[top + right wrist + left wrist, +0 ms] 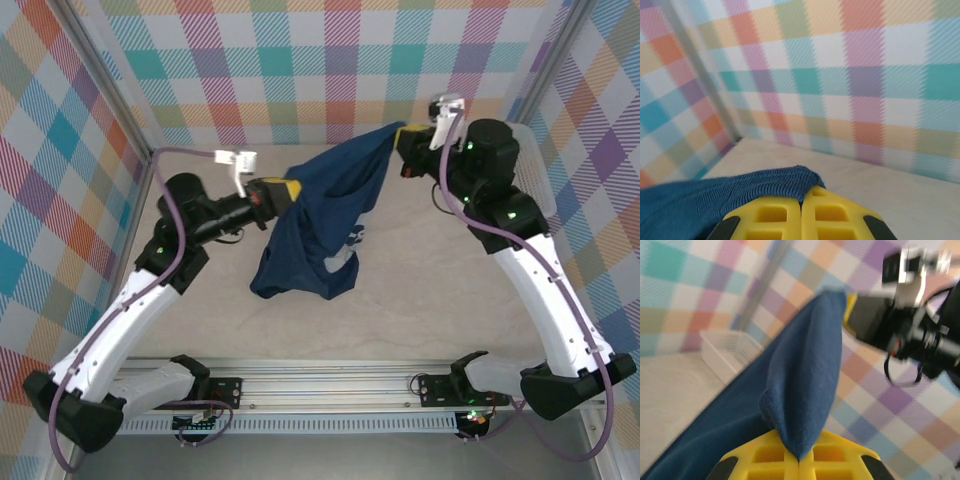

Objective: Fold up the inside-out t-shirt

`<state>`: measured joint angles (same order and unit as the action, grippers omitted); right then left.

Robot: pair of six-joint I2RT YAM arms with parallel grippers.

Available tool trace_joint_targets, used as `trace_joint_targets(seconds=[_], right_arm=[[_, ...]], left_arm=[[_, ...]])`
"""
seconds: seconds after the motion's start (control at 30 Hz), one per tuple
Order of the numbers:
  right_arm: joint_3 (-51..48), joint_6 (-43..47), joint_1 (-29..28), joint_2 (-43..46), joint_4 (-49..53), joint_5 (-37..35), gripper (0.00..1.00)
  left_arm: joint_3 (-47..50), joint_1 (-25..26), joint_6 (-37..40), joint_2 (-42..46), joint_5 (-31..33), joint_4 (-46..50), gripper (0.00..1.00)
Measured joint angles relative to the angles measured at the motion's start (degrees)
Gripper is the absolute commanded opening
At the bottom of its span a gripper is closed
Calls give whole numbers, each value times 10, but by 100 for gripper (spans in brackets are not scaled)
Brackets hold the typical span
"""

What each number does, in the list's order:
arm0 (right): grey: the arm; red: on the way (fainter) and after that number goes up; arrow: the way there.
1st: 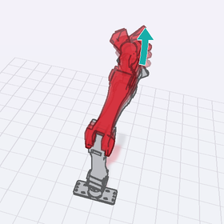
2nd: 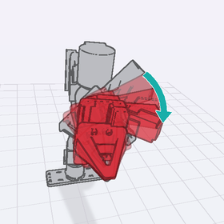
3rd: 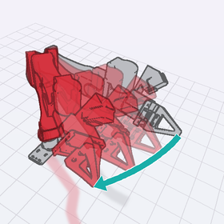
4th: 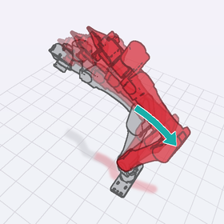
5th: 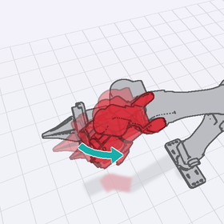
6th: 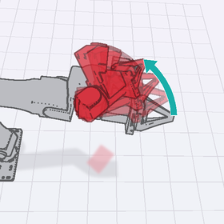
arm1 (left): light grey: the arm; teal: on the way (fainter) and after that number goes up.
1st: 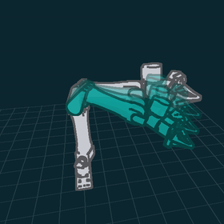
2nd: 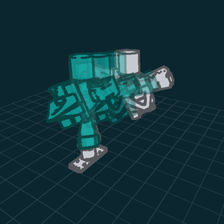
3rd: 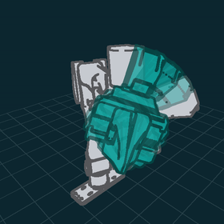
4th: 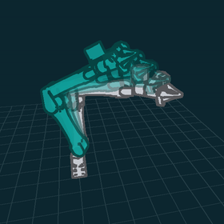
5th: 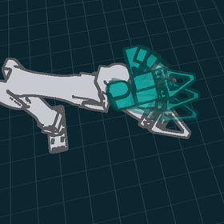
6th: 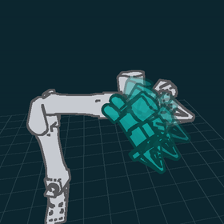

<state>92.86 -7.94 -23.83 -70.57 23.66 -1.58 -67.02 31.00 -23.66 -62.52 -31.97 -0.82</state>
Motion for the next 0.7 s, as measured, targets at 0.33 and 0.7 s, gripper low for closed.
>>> trace_joint_targets(seconds=[0.33,0.7], right_arm=[[307,68,10,-127,82,-45,0],[567,63,-96,-514,170,122,19]], left_arm=[[-82,116,47,-60,-50,15,0],[125,81,-4,3,97,-14,0]])
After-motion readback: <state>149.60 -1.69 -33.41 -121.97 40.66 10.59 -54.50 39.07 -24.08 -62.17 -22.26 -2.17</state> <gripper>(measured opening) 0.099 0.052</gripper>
